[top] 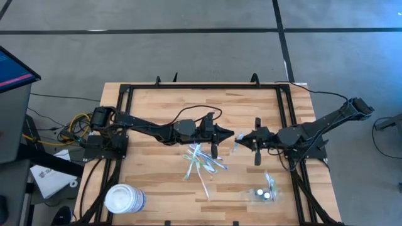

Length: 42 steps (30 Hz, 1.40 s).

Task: Pick & Place toothbrushing station
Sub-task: Put the blue toothbrush into the transparent organizer

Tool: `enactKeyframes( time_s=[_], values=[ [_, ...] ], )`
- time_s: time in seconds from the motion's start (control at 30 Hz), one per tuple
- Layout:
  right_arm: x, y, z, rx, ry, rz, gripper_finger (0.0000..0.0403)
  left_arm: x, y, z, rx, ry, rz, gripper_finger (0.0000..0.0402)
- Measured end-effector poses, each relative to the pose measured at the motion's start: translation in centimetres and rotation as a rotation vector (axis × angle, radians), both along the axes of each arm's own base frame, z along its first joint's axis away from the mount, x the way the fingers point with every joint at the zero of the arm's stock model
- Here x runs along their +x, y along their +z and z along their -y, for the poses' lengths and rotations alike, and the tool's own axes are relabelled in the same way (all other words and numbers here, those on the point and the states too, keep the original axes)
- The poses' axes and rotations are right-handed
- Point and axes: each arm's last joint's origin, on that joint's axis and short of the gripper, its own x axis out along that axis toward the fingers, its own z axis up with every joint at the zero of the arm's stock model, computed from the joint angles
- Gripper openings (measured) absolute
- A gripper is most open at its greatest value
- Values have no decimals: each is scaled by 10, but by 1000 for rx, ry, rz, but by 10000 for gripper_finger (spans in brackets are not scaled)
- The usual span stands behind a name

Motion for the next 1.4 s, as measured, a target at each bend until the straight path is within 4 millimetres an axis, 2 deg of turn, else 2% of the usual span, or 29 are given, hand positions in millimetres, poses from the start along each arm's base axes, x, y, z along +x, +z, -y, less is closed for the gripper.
enactKeyframes(
  time_s=[0.57,1.07,1.4],
  values=[
    [-42,14,-27,20,239,44,1,0,-1,1,1,-11,-4,28],
    [-68,14,-56,50,458,37,1,0,-2,1,2,-11,-20,29],
    [-81,14,-67,81,553,24,1,0,-2,1,2,-11,-20,28]
  ],
)
